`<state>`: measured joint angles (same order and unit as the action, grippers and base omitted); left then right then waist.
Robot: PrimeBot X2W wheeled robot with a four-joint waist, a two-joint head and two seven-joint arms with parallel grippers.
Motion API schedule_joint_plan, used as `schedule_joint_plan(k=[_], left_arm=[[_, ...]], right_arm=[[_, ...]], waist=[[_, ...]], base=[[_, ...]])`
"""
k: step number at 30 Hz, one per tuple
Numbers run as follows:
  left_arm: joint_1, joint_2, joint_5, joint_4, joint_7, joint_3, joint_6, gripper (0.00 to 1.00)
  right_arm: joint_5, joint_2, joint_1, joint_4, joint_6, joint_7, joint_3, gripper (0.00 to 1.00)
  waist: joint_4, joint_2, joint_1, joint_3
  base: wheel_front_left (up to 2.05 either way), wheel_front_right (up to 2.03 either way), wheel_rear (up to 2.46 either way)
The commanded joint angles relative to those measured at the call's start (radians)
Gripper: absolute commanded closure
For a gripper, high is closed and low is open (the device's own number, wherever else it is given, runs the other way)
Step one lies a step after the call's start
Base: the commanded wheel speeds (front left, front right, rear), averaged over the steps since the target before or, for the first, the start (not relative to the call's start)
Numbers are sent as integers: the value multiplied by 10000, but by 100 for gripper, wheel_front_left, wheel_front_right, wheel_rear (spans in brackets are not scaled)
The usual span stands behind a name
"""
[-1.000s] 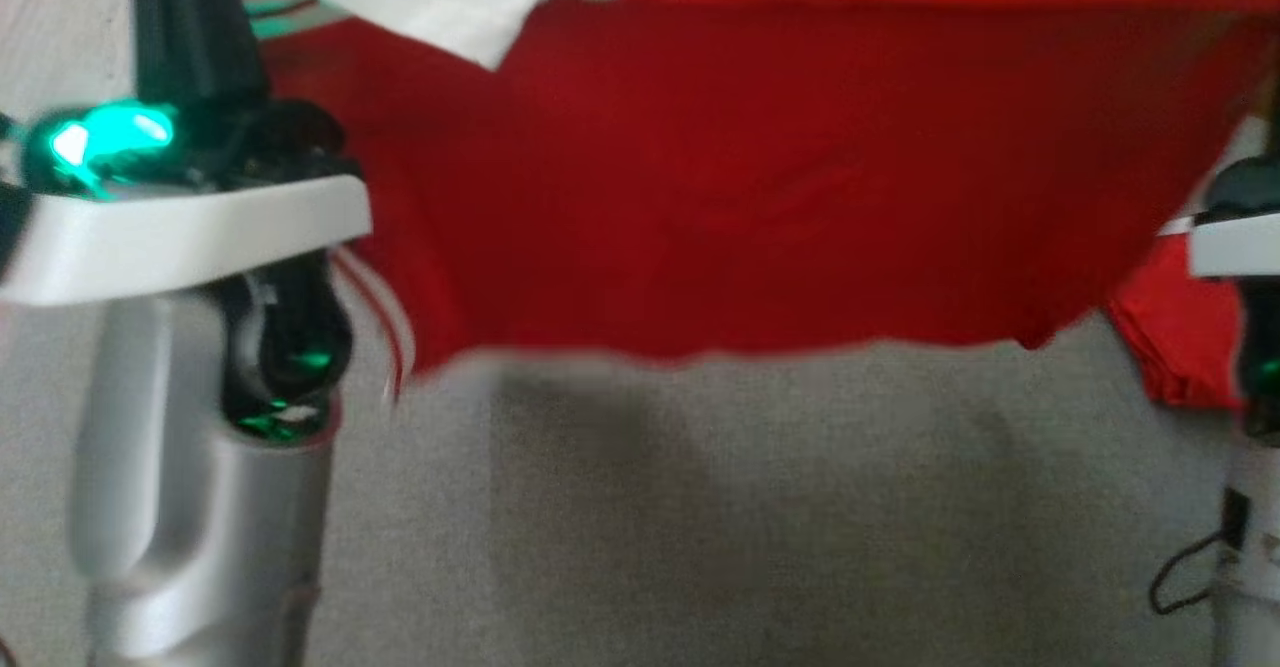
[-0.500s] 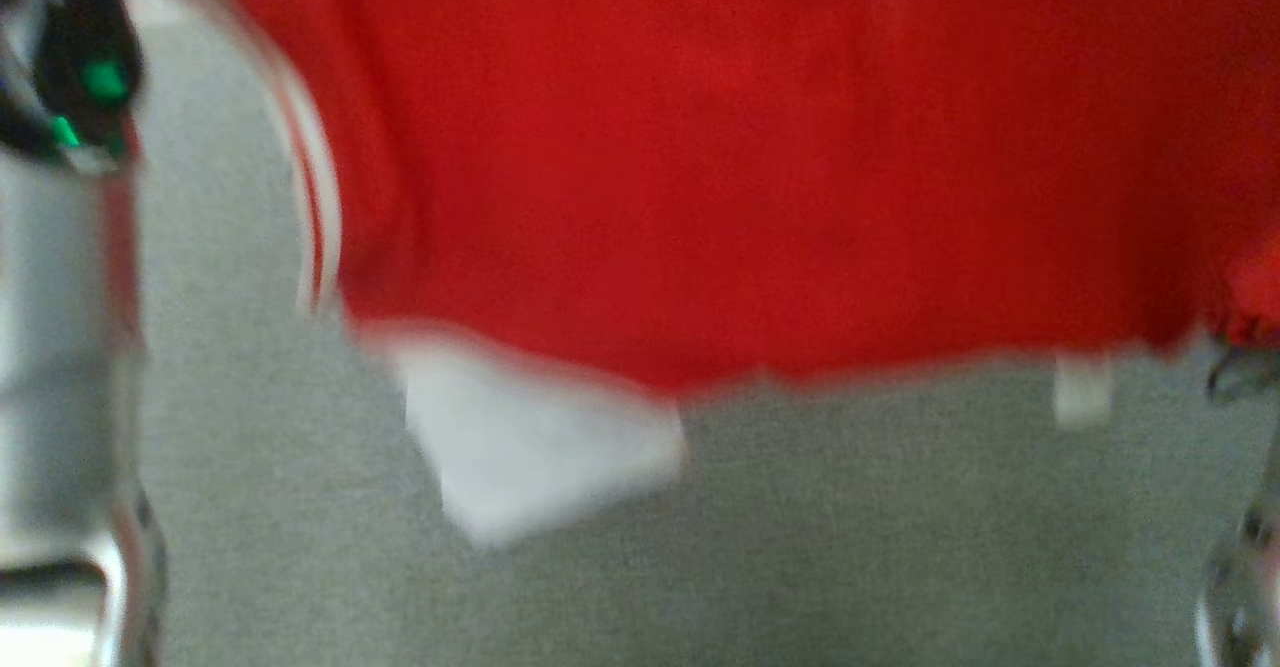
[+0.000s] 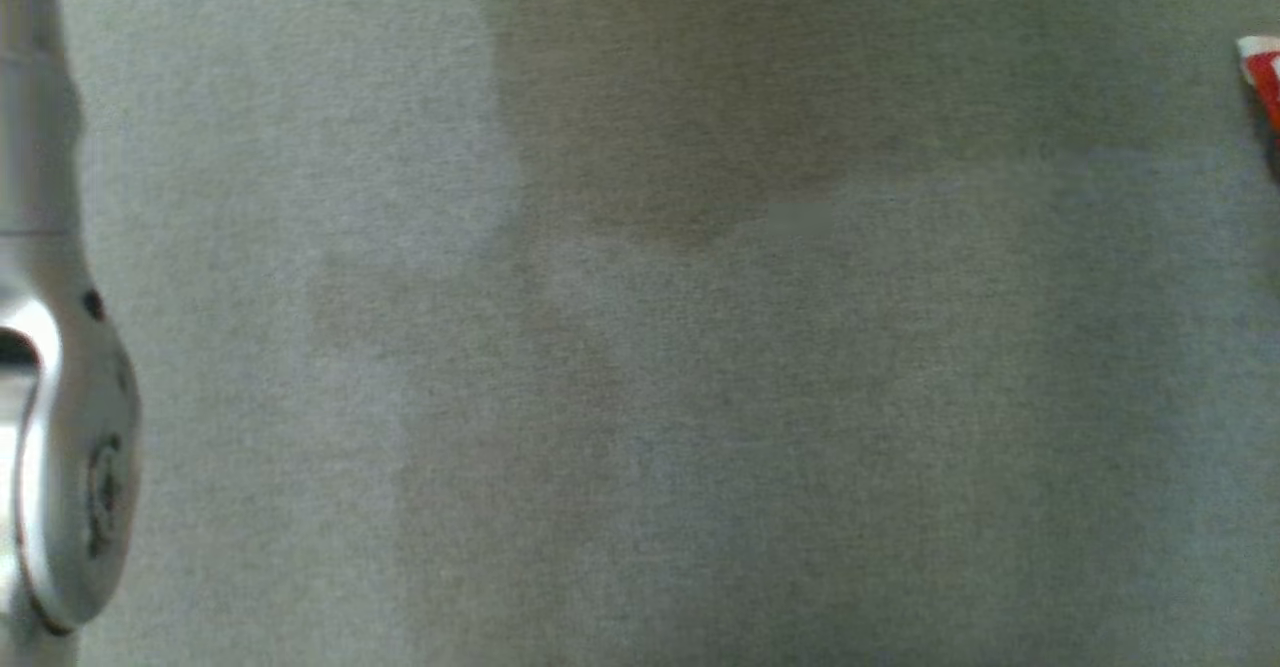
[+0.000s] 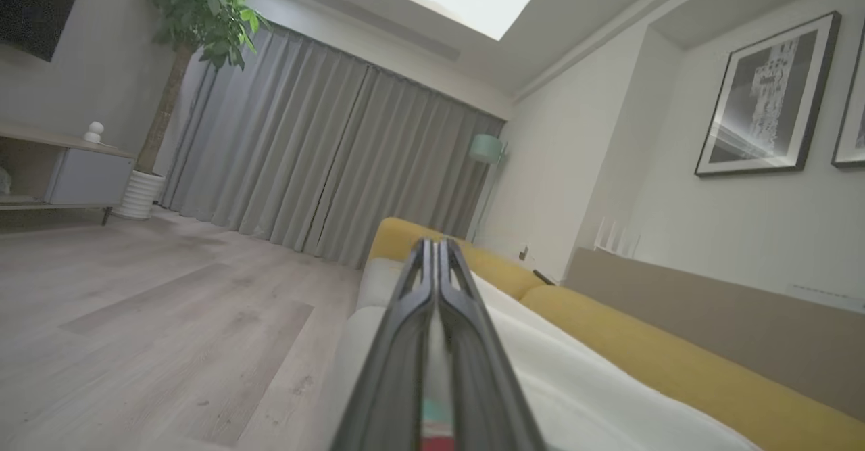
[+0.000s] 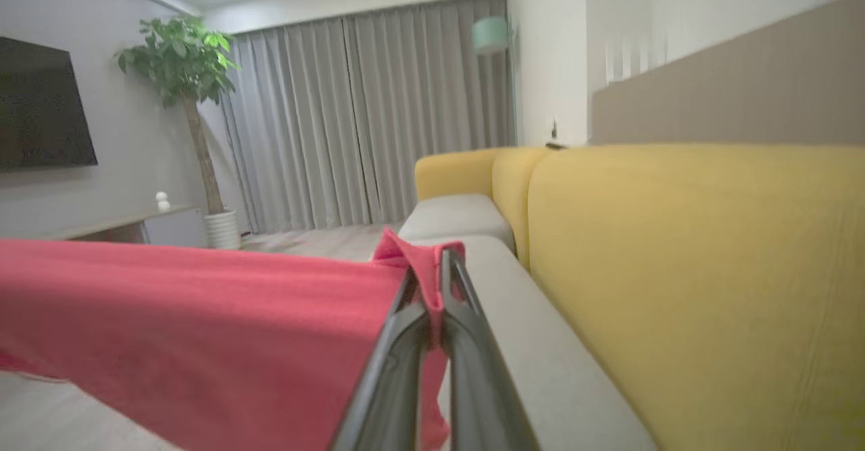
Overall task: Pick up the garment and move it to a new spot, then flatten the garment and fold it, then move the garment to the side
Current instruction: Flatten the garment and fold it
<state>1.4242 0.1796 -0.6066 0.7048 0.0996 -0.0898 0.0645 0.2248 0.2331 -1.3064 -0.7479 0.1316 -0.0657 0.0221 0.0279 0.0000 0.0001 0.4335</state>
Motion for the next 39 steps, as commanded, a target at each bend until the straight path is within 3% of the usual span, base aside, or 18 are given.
schedule_joint_plan(k=[1,8,15,23,29,34,39], left_arm=[[128,506,49,-174,37,58,48,100],[-1847,476,349,981,-238,-1237,572,100],[-4592,791,616,990,-438,-3133,655,100],[-6956,1891,-456,-377,-985,-4424,659,100],[-8366,2762,-1140,-1889,-2207,-5137,660,100],[-9220,3458,-1560,-3131,-3059,-5230,637,100],[-10312,4349,-2018,-4897,-4083,-5196,249,100]], right_arm=[[39,47,41,105,-9,-110,-12,100],[348,301,1463,-1841,-9,-482,-1101,100],[1195,845,3076,-2886,-9,636,-2984,100],[2982,1828,4507,-2188,-9,1852,-4827,100],[4212,2557,5489,-1416,-9,2727,-5770,100],[5062,2940,6209,-873,-9,3533,-6258,100],[6181,3340,7150,-106,-9,4569,-6573,100]], waist=[[89,0,-1,-22],[368,0,-1,-317],[588,0,-1,-1038],[640,0,-1,-2277],[740,0,-1,-3232],[794,0,-1,-3760],[764,0,-1,-4275]], base=[[0,0,0],[0,0,0],[0,0,0],[0,0,0],[0,0,0],[0,0,0],[0,0,0]])
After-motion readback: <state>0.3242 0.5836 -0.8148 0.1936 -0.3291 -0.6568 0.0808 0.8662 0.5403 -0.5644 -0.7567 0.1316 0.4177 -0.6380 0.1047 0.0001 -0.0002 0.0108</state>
